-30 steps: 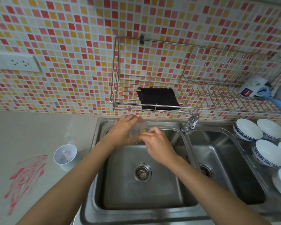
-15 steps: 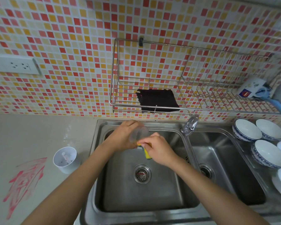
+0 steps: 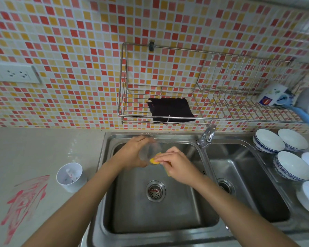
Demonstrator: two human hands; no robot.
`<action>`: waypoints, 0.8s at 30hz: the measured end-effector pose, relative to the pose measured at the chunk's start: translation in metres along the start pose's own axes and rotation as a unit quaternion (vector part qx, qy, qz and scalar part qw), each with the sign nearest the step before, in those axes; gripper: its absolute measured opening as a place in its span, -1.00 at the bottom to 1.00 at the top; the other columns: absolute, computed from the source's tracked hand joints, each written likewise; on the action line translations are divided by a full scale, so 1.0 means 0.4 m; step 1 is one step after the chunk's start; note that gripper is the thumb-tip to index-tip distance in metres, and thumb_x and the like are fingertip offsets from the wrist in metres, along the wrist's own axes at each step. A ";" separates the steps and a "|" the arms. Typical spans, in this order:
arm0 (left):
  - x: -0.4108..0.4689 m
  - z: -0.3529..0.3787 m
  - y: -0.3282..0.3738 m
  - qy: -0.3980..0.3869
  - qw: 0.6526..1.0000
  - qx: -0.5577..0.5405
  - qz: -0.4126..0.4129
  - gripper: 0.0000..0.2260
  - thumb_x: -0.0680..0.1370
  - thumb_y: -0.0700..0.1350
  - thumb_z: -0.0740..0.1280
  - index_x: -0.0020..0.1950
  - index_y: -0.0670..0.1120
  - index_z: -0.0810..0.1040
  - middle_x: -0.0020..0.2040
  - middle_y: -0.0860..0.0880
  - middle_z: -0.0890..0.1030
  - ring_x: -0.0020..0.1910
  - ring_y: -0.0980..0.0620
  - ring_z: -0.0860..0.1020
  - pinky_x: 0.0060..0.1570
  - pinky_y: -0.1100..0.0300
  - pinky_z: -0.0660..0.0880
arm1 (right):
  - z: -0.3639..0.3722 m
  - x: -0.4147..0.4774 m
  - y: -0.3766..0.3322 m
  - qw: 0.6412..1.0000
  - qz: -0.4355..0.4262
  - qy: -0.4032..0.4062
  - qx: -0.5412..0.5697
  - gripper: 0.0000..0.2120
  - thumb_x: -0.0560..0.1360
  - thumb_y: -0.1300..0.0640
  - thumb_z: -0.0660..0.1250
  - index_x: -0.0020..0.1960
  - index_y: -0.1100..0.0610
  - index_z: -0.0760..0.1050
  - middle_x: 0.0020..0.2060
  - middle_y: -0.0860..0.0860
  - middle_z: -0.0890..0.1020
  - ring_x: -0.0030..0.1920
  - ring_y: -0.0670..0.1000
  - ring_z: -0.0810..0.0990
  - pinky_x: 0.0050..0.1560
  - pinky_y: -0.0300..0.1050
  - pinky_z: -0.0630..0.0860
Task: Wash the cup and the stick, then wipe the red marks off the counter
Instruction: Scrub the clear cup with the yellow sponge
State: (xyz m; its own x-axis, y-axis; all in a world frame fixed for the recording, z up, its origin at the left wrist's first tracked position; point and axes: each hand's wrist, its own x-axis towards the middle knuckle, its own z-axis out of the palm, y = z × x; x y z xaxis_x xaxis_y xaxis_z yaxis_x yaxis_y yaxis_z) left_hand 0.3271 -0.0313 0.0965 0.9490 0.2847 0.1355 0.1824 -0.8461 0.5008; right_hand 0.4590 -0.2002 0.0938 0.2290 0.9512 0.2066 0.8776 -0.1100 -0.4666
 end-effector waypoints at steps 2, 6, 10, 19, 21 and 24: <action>0.000 -0.001 -0.004 -0.008 1.000 -0.019 -0.008 -0.23 0.27 -0.03 0.58 0.43 0.04 0.36 0.35 0.06 0.44 0.33 0.05 0.39 0.33 0.17 0.36 | -0.007 0.002 0.026 0.986 -0.088 0.026 -0.142 -0.65 0.40 0.32 0.42 0.13 0.01 0.64 0.10 -0.16 0.66 0.04 0.04 0.47 0.05 -0.04 0.49; -0.003 -0.017 -0.010 -0.025 0.993 -0.108 -0.045 -0.20 0.25 0.00 0.62 0.42 0.05 0.36 0.33 0.13 0.45 0.28 0.15 0.42 0.33 0.17 0.38 | -0.001 -0.012 0.032 0.968 -0.150 0.067 -0.189 -0.57 0.37 0.28 0.46 0.20 0.01 0.56 0.19 -0.14 0.59 0.13 0.06 0.48 0.04 0.03 0.56; -0.008 -0.016 0.008 -0.017 0.982 -0.172 -0.073 -0.22 0.30 -0.09 0.58 0.45 0.03 0.32 0.32 0.15 0.44 0.30 0.14 0.43 0.31 0.21 0.37 | 0.004 -0.008 0.034 0.968 -0.143 0.091 -0.186 -0.61 0.41 0.29 0.45 0.20 0.03 0.56 0.18 -0.11 0.59 0.13 0.07 0.49 0.03 0.02 0.58; 0.000 0.018 0.005 0.065 0.985 -0.142 -0.071 -0.24 0.23 -0.01 0.63 0.29 0.04 0.28 0.25 0.07 0.34 0.26 0.13 0.40 0.29 0.16 0.43 | -0.008 0.016 -0.016 0.993 -0.086 0.062 -0.048 -0.68 0.47 0.32 0.39 0.16 0.07 0.62 0.11 -0.05 0.65 0.08 0.00 0.48 0.19 -0.23 0.41; -0.001 0.014 -0.008 0.058 0.990 -0.109 -0.062 -0.23 0.22 0.01 0.63 0.32 0.03 0.32 0.24 0.06 0.30 0.24 0.11 0.38 0.26 0.19 0.45 | -0.007 0.021 -0.034 0.997 0.017 0.022 0.075 -0.73 0.50 0.25 0.36 0.14 0.01 0.64 0.02 -0.02 0.64 0.04 -0.02 0.53 0.12 -0.23 0.40; -0.003 0.009 -0.020 0.043 0.996 -0.065 -0.038 -0.24 0.23 0.05 0.60 0.36 0.04 0.36 0.27 0.07 0.37 0.27 0.06 0.37 0.30 0.06 0.42 | -0.016 0.030 -0.021 0.995 0.046 -0.027 0.082 -0.75 0.52 0.22 0.35 0.13 -0.01 0.65 -0.03 -0.05 0.64 0.00 -0.02 0.53 0.06 -0.23 0.40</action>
State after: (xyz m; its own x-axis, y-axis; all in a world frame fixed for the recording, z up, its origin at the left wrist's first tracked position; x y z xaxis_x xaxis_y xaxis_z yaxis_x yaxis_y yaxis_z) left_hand 0.3254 -0.0265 0.0895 0.9071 0.3882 0.1626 0.2133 -0.7571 0.6175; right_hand 0.4573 -0.1897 0.1058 0.2786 0.9538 0.1127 0.7728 -0.1530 -0.6159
